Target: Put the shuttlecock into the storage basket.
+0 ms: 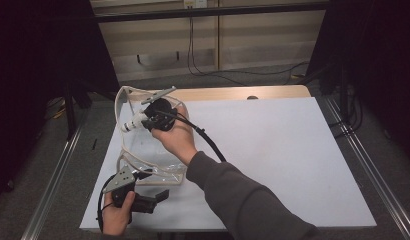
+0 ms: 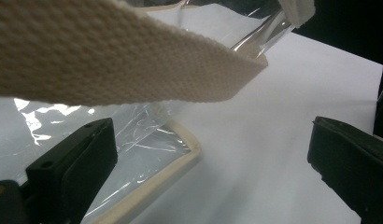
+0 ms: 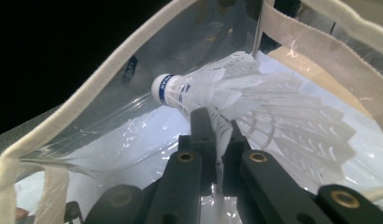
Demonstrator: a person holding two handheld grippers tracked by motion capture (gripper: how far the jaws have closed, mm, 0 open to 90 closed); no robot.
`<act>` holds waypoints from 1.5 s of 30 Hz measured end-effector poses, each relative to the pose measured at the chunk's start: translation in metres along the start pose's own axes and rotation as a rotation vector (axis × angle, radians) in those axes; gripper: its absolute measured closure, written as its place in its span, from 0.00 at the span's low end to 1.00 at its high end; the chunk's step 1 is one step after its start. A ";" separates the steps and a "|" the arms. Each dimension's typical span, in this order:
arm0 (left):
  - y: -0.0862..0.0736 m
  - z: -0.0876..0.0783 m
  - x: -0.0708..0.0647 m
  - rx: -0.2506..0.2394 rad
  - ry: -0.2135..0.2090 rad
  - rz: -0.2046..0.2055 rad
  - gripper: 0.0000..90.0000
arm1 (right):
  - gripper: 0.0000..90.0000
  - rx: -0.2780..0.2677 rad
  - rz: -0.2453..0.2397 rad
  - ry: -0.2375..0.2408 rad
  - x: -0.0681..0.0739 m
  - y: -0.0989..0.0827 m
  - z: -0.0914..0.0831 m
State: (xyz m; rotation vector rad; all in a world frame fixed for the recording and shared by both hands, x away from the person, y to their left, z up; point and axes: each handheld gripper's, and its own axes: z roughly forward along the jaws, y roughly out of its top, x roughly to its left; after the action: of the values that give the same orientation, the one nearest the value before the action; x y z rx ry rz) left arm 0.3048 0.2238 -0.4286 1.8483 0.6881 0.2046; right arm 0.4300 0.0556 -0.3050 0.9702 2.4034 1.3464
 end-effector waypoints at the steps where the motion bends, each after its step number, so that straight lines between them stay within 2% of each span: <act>1: 0.000 0.000 0.000 0.001 0.000 0.000 0.02 | 0.99 0.000 -0.001 0.001 0.000 0.000 0.001; 18: 0.000 -0.002 0.002 -0.002 -0.001 -0.002 0.02 | 0.99 0.020 0.011 -0.009 0.000 -0.006 0.019; 20: -0.001 -0.001 0.001 -0.004 0.023 -0.003 0.02 | 0.99 0.028 0.006 -0.008 0.000 -0.007 0.021; 25: -0.001 0.000 0.001 -0.006 0.020 -0.009 0.02 | 0.99 0.040 0.001 -0.013 0.000 -0.010 0.025; 28: -0.001 0.000 0.001 0.003 0.014 -0.004 0.02 | 0.99 0.041 -0.011 -0.025 0.000 -0.010 0.025; 40: -0.001 0.001 0.001 0.001 0.020 -0.004 0.02 | 0.99 0.038 -0.013 -0.021 0.004 -0.010 0.026; 45: 0.000 0.001 0.001 0.000 0.010 -0.003 0.02 | 0.99 0.041 -0.019 -0.020 0.008 -0.011 0.028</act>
State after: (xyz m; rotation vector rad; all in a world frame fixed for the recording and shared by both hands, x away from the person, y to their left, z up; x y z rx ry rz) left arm 0.3058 0.2235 -0.4294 1.8471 0.6975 0.2118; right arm 0.4326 0.0755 -0.3289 0.9648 2.4282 1.2792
